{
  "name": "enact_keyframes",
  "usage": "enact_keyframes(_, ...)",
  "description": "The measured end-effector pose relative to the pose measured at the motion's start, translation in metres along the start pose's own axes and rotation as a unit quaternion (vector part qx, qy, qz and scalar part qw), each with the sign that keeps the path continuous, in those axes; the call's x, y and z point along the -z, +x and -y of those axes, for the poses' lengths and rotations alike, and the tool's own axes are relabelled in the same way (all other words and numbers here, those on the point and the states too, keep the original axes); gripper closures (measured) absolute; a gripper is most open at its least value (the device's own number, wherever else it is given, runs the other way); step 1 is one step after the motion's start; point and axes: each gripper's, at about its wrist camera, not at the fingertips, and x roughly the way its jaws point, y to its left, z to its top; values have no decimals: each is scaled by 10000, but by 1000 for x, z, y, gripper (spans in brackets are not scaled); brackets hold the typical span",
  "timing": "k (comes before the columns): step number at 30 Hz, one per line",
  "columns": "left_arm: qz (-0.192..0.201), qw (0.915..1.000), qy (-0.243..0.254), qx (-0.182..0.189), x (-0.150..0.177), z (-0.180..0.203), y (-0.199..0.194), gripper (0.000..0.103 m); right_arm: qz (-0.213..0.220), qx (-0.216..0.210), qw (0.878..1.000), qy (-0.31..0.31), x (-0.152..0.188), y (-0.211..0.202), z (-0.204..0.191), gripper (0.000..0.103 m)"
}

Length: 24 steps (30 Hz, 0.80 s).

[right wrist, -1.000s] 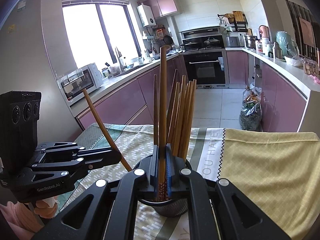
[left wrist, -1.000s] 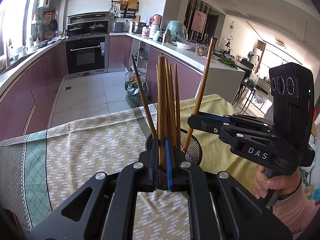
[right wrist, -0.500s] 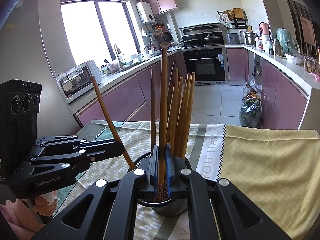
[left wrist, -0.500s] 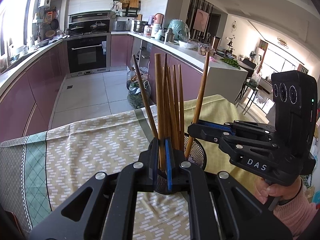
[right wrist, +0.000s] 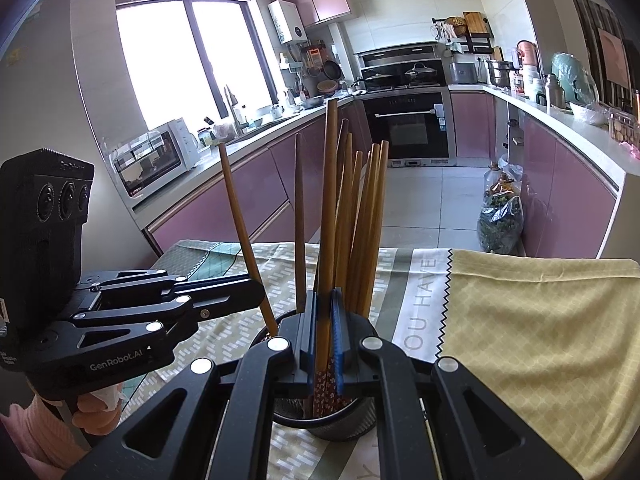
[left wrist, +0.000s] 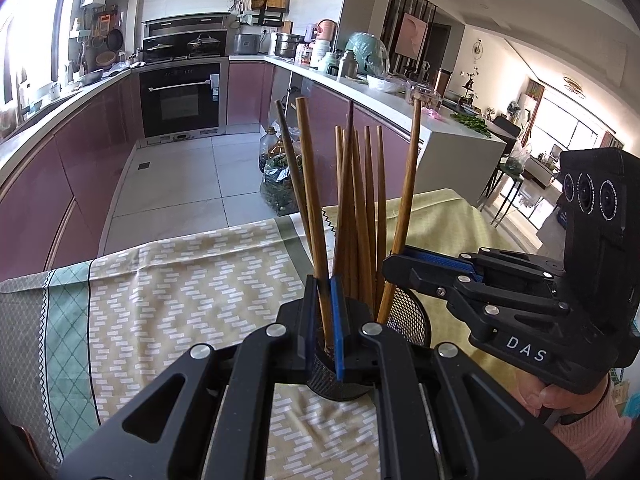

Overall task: Organize utensils
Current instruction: 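Push the chopstick down among the others in the holder with the right gripper, then open the right gripper to release the chopstick and withdraw from the holder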

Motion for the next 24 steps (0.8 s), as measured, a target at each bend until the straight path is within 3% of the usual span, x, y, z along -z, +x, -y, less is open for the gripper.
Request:
enact_keyframes(20, -163, 9998, -71, 29, 13, -8, 21, 95, -27, -4, 9998, 174, 0, 5, 7, 95)
enact_keyframes(24, -64, 9999, -72, -47, 18, -8, 15, 89, -4, -19, 9999, 164, 2, 2, 5, 84)
